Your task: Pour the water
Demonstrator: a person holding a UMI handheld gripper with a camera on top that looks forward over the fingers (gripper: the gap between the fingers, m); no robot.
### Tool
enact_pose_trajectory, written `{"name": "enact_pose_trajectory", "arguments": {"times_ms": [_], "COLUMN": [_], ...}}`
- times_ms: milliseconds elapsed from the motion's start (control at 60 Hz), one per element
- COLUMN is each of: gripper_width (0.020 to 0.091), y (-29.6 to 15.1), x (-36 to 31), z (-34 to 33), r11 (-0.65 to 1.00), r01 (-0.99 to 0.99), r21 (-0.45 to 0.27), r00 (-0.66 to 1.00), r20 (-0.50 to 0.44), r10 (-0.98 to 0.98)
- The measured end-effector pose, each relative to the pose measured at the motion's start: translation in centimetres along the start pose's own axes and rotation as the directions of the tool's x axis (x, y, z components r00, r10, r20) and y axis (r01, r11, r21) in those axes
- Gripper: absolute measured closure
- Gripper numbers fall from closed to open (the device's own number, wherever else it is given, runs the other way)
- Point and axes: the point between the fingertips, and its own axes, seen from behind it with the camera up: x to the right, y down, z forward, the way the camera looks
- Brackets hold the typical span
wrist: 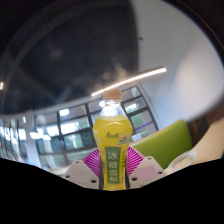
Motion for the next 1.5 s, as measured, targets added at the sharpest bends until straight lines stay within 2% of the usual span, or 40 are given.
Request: {"name": "enact_pose_trajectory", "arguments": {"times_ms": [67,150,317,417,450,550,567,733,883,917,983,1067,1500], "gripper_width": [0.0818,0.0816,0.0817,0.0818,0.0818,0.0811,0.0776,0.0757,0.0615,0.0540,0.0249,0.0289,0.0291], "y": [1.3,6.5,20.5,23.2,24.8,25.9,26.5,25.7,24.8,25.0,25.3,24.7,20.8], "x": [4.7,10.8,18.5,18.8,19.8,21.1,21.1,21.8,21.5,21.7,22.0,21.6,19.4], "z": [-0.2,-0.6,-1.9,-3.6,-2.2,-2.2,-2.7,-1.4,-1.4,-2.1,-2.2,-3.4,-7.9], "r11": [0.982,0.940,0.869,0.853,0.845,0.821,0.813,0.829,0.840,0.836,0.830,0.844,0.861], "r01": [0.186,0.313,0.295,0.277,0.287,0.311,0.313,0.301,0.289,0.284,0.271,0.258,0.245], "r21": [-0.033,-0.139,-0.397,-0.443,-0.451,-0.479,-0.491,-0.472,-0.459,-0.470,-0.487,-0.470,-0.446], "r00": [0.982,0.944,0.945,0.952,0.948,0.935,0.932,0.936,0.938,0.937,0.940,0.943,0.951], "r20": [-0.035,-0.062,-0.015,0.003,0.008,-0.003,-0.007,-0.022,-0.042,-0.047,-0.053,-0.066,-0.064], "r10": [-0.187,-0.324,-0.327,-0.307,-0.318,-0.356,-0.363,-0.352,-0.345,-0.345,-0.337,-0.325,-0.304]}}
